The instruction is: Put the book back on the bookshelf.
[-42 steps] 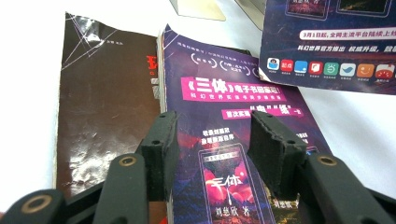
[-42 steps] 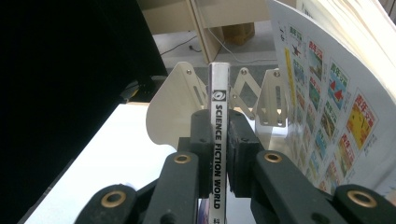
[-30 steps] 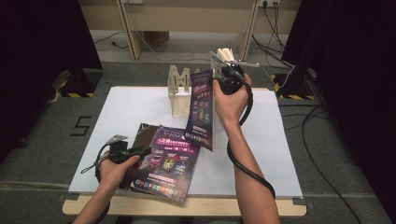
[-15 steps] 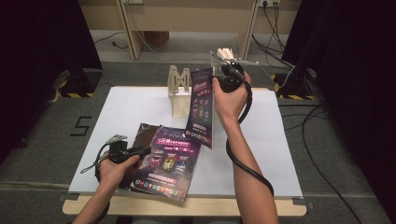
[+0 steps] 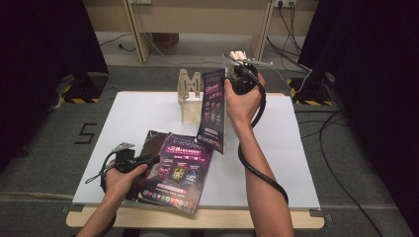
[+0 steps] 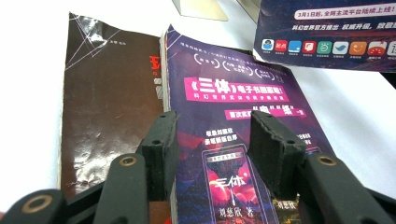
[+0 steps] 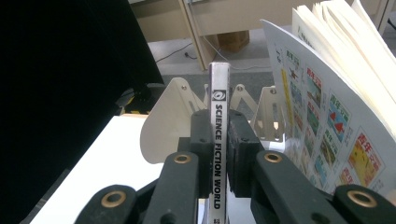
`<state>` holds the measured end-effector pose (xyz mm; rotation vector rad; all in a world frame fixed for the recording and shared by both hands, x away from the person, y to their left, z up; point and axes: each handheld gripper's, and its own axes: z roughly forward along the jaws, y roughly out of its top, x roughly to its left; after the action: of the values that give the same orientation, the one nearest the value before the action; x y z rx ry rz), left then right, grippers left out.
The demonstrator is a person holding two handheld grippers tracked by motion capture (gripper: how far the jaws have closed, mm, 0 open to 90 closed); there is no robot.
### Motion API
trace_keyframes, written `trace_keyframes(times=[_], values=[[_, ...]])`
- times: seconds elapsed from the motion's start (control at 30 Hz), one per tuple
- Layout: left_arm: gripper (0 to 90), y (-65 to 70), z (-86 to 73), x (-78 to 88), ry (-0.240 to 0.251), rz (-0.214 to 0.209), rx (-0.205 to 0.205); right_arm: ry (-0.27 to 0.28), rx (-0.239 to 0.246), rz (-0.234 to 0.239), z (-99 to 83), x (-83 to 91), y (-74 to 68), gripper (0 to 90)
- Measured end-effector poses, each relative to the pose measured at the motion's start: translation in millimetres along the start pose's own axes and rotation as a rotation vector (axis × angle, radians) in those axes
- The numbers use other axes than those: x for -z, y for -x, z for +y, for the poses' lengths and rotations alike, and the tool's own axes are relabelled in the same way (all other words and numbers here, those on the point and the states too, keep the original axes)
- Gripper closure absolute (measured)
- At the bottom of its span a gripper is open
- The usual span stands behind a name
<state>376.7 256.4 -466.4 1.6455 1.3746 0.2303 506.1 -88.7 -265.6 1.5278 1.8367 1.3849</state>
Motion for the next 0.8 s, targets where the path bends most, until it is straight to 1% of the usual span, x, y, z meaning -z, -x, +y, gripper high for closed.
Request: trace_keyframes(times=[0.1, 0.17, 0.33, 0.4, 0.5, 0.6, 0.8], values=[[51.5, -0.2, 0.0, 0.1, -0.001, 0.002, 0.004, -0.001, 0.002, 0.000, 1.7, -2.5, 0.1, 83.3], [51.5, -0.2, 0.1, -0.2, -0.001, -0.001, -0.001, 0.003, -0.007, 0.000, 2.1, -3.5, 0.4, 83.3], [51.5, -0.6, 0.0, 0.1, -0.002, 0.000, 0.002, 0.003, -0.005, -0.002, 3.5, -6.5, -0.9, 83.3], [51.5, -1.3, 0.2, 0.6, 0.000, 0.000, 0.002, 0.009, 0.006, -0.009, 4.2, -8.0, -1.6, 83.3], [51.6, -1.5, 0.1, 0.4, 0.000, 0.001, 0.003, 0.011, 0.001, -0.007, 5.3, -9.2, -2.6, 83.3], [51.7, -1.2, -0.7, -0.8, -0.001, -0.001, 0.002, 0.020, 0.000, -0.007, 6.1, -9.2, -1.7, 83.3], [51.7, -1.7, 0.2, 0.5, 0.001, 0.001, 0.002, 0.019, -0.010, -0.020, 8.0, -11.6, 1.3, 83.3]])
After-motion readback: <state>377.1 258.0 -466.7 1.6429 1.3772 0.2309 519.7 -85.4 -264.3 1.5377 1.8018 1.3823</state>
